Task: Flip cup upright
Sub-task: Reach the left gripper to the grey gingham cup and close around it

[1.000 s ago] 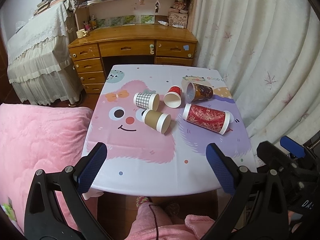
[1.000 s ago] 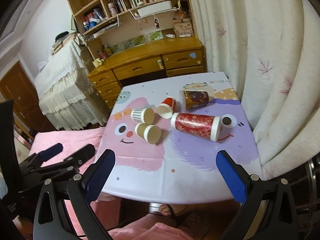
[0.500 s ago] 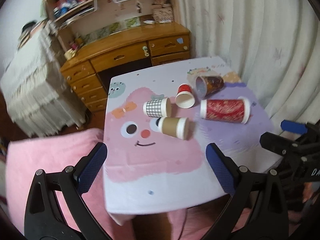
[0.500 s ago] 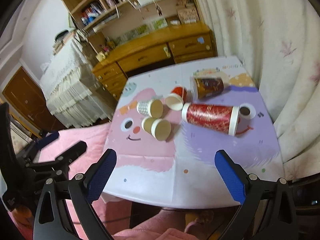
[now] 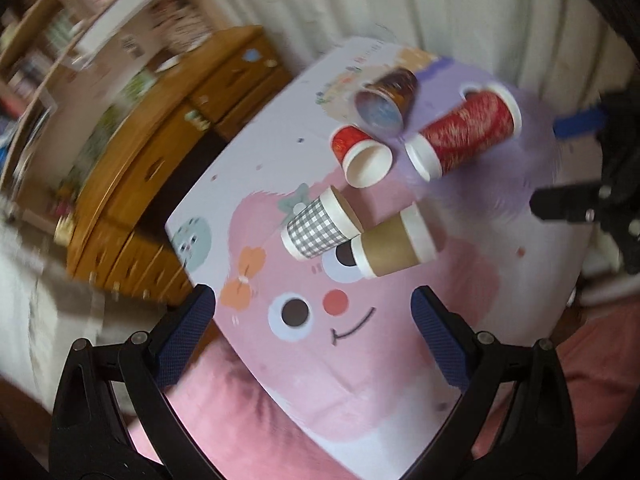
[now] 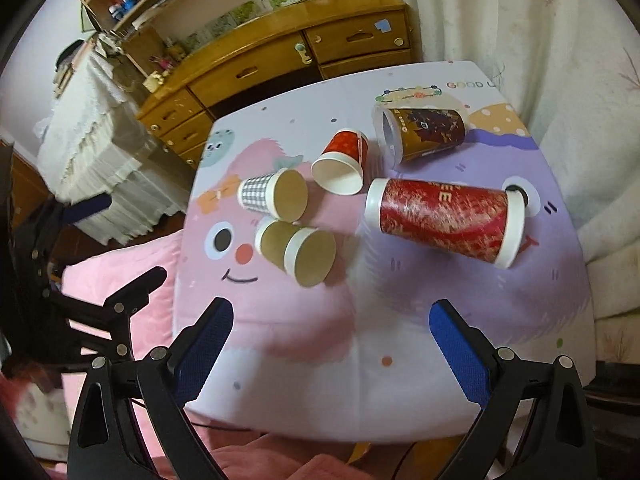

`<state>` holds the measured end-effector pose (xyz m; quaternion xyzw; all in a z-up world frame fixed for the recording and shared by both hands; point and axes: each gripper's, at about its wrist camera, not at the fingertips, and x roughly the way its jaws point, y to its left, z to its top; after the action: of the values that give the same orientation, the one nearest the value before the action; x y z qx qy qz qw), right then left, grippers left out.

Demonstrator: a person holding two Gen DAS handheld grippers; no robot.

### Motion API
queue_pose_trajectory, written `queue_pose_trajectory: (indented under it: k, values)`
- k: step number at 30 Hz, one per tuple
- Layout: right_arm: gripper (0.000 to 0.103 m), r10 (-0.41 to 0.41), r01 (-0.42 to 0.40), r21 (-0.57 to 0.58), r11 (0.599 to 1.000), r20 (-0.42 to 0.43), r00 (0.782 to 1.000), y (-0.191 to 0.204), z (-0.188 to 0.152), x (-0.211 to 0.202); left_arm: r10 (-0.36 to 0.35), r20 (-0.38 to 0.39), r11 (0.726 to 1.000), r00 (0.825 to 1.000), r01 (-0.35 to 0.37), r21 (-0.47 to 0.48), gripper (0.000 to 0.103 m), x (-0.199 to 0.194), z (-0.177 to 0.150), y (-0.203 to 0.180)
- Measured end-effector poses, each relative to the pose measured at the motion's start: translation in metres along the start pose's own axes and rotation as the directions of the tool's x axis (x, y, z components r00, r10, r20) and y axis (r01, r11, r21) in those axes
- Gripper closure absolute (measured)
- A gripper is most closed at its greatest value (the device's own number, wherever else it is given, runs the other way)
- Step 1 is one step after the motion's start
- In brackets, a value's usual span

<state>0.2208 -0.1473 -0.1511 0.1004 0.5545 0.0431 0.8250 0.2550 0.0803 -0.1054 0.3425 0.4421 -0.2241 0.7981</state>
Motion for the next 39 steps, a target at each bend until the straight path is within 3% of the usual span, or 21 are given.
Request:
queue_pose_trajectory:
  k: [6, 12, 19, 26, 28, 30, 39]
  values:
    - [0.003, -0.107, 0.107, -0.021, 0.994, 0.011, 0.994, 0.017, 0.013, 0.034, -0.072, -0.014, 0.981, 0.997, 0.073, 0.181, 0.007, 0.065, 0.01, 0.016]
    - [0.003, -0.19, 0.19, -0.026, 0.982, -0.014, 0.982, 0.019, 0.019, 0.063, -0.131, -0.042, 0.939, 0.99, 0.138, 0.316, 0.013, 0.137, 0.017, 0.023]
    - [0.003, -0.229, 0.229, -0.014, 0.973, -0.096, 0.969, 0.016, 0.015, 0.085, -0.266, -0.126, 0.913, 0.956, 0.292, 0.285, 0.02, 0.2, 0.036, 0.024]
    - [0.003, -0.279, 0.273, -0.063, 0.96, -0.146, 0.949, 0.019, 0.004, 0.093, -0.34, -0.162, 0.894, 0.927, 0.372, 0.25, 0.024, 0.236, 0.048, 0.02]
    - [0.003, -0.287, 0.279, -0.069, 0.958, -0.151, 0.946, 0.019, 0.002, 0.094, -0.36, -0.17, 0.886, 0.917, 0.393, 0.247, 0.031, 0.245, 0.05, 0.017]
    - [0.003, -0.296, 0.289, -0.066, 0.955, -0.156, 0.943, 0.018, 0.001, 0.094, -0.365, -0.173, 0.885, 0.915, 0.398, 0.241, 0.037, 0.251, 0.052, 0.015]
    - [0.003, -0.297, 0.296, -0.032, 0.955, -0.156, 0.942, 0.012, 0.003, 0.091, -0.392, -0.103, 0.894, 0.914, 0.405, 0.192, 0.04, 0.246, 0.056, 0.028]
